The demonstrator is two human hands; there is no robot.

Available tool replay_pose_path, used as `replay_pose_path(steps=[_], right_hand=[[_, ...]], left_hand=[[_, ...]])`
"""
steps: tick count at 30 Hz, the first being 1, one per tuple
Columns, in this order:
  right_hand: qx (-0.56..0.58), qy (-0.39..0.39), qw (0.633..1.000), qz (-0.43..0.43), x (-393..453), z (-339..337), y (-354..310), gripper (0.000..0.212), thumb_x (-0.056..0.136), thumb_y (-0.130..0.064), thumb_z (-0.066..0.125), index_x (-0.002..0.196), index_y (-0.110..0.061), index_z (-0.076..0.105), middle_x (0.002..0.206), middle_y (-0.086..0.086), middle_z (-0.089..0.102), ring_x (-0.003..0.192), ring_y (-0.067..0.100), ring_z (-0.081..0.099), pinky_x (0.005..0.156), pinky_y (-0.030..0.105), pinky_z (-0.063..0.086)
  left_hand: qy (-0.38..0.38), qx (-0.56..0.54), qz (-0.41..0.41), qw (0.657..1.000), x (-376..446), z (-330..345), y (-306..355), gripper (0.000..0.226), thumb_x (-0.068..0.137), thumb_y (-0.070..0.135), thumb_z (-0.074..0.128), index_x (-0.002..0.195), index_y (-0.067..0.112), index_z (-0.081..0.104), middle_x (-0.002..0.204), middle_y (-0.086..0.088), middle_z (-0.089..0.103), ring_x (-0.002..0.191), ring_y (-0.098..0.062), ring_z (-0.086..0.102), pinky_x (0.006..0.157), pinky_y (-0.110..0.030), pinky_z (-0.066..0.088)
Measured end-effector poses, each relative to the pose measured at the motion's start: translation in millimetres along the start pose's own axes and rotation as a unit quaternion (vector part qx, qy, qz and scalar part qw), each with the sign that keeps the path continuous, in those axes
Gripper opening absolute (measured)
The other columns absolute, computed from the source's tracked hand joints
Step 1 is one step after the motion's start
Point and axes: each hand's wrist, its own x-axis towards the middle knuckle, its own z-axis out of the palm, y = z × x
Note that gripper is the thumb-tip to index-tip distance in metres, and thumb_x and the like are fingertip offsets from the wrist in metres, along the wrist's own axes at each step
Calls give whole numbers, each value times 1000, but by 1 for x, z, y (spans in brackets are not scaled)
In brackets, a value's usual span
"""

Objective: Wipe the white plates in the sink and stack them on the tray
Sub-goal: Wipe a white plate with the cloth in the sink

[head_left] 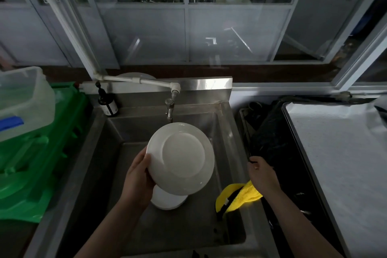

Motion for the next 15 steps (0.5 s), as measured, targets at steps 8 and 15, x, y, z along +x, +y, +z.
replay_pose_path(steps=[8, 15], right_hand=[[158, -85, 984, -5, -16, 39, -59, 20, 95, -41, 54, 113, -34, 62, 120, -2, 66, 112, 19, 60, 101, 46, 48], [213, -130, 968, 16, -26, 54, -85, 30, 84, -43, 60, 105, -23, 69, 100, 3, 74, 98, 22, 69, 93, 49, 55]], left_hand=[[-25, 5, -2, 1000, -4, -8, 5, 33, 106, 25, 41, 130, 32, 62, 123, 2, 70, 113, -24, 66, 81, -45, 56], [-43, 2, -6, 999, -6, -18, 9, 32, 105, 24, 41, 123, 34, 65, 121, 2, 72, 112, -24, 67, 84, -46, 56]])
